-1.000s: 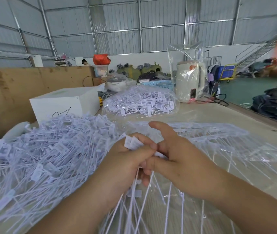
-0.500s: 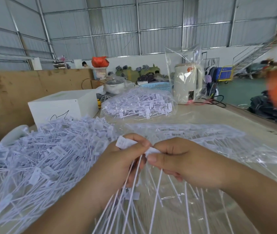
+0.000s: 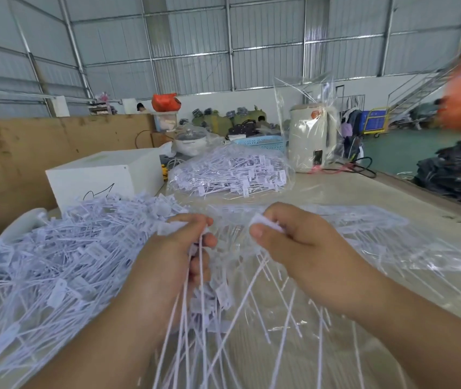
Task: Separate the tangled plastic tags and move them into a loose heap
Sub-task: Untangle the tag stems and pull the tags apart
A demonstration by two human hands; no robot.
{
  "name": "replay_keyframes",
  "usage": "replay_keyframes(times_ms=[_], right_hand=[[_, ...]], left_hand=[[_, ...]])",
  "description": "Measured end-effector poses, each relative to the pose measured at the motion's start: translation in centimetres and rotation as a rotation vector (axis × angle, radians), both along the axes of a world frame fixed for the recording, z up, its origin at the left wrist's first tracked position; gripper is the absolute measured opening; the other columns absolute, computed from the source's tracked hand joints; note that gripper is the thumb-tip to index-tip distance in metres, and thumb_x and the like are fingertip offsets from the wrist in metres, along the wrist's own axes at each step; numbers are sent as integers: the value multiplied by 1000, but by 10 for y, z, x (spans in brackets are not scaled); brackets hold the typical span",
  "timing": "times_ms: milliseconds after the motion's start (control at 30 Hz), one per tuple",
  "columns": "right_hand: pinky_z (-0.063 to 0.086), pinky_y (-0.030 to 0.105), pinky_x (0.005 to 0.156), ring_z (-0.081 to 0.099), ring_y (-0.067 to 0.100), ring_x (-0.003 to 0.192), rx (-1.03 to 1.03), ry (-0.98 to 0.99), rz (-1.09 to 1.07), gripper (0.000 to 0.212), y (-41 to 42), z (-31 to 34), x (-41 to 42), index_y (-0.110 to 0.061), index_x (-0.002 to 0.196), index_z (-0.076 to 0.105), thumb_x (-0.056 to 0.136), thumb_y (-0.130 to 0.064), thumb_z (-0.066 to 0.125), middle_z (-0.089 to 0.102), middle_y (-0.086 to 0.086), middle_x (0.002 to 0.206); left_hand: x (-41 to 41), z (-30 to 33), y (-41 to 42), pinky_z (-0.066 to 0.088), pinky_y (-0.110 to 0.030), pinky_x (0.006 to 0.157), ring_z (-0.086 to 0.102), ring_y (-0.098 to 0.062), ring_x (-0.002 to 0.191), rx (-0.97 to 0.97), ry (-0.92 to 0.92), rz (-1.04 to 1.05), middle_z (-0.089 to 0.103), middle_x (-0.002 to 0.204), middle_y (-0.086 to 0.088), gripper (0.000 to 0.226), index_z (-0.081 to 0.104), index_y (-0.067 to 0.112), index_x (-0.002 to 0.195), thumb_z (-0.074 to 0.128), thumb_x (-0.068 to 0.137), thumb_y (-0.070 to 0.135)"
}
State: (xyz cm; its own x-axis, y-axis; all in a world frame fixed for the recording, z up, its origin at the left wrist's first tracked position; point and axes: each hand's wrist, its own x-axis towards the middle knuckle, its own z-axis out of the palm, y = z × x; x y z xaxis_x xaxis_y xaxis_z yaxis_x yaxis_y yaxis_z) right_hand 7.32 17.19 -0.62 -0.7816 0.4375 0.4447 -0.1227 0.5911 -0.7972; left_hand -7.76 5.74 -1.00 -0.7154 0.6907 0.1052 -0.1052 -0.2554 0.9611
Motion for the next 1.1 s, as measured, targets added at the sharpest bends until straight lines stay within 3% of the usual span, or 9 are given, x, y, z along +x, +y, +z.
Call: replay_keyframes(times_ms=[100,167,233,433,567,733,833,967,1100], right_hand=[[42,34,49,47,22,48,39,-125,157,9,-6,-4,-1,-37,101,49,97,-42,54,55,-3,57],[51,57,76,64,39,75,64,-159,209,23,-8,-5,-2,-35,117,44,97,-45,50,70,14,80],[47,64,84,65,45,85,56,-174,232,29,-8,-4,-1,-30,123,40,99,-43,49,71,17,86],[51,60,80,68,35,84,124,-166,239,26,-15,-4,-3,-32,122,43,98,-36,52,72,-1,92],[49,65,78,64,45,83,96,-150,245,26,-12,2,1,-32,115,52,92,-43,57,71,12,89],[34,30,49,41,10,48,179,-237,135,30,3,9,7,-18,70,53,95,-33,61,45,-9,55],[48,46,66,57,31,67,180,-309,193,21,0,10,6,-16,82,64,96,-31,59,63,10,74],[46,67,84,60,51,90,92,-248,240,17,-8,8,3,-25,98,68,98,-34,54,64,30,97],[52,50,79,67,28,80,205,-85,101,16,-16,2,-4,-24,93,67,100,-29,53,71,5,84]], left_hand=[[13,-3,3,35,-19,33,46,-18,39,-97,194,-93,59,59,-9,15,73,26,70,64,80,34],[19,-3,3,37,-21,34,50,-21,43,-110,202,-215,59,64,-17,26,73,22,69,65,65,46],[22,-3,0,34,-20,31,45,-18,32,-103,174,-290,55,52,-14,34,71,17,65,72,55,49],[28,-6,-6,28,-16,38,35,-12,29,-35,208,-335,47,46,-7,27,69,18,68,63,76,43],[29,-1,-7,28,-14,37,34,-12,29,-11,179,-274,45,46,-8,16,67,16,66,80,68,25],[20,4,-10,29,-14,36,35,-12,31,-3,171,-147,45,47,-2,27,62,18,59,70,62,43],[21,1,-10,32,-15,38,41,-11,35,-99,332,-225,49,51,-4,22,65,22,60,85,63,29],[25,-5,-7,29,-16,37,36,-10,33,-34,266,-212,44,48,-3,22,59,21,56,70,71,33],[30,-3,-3,27,-19,36,30,-11,31,25,99,-169,35,44,-2,39,50,17,49,83,62,34]])
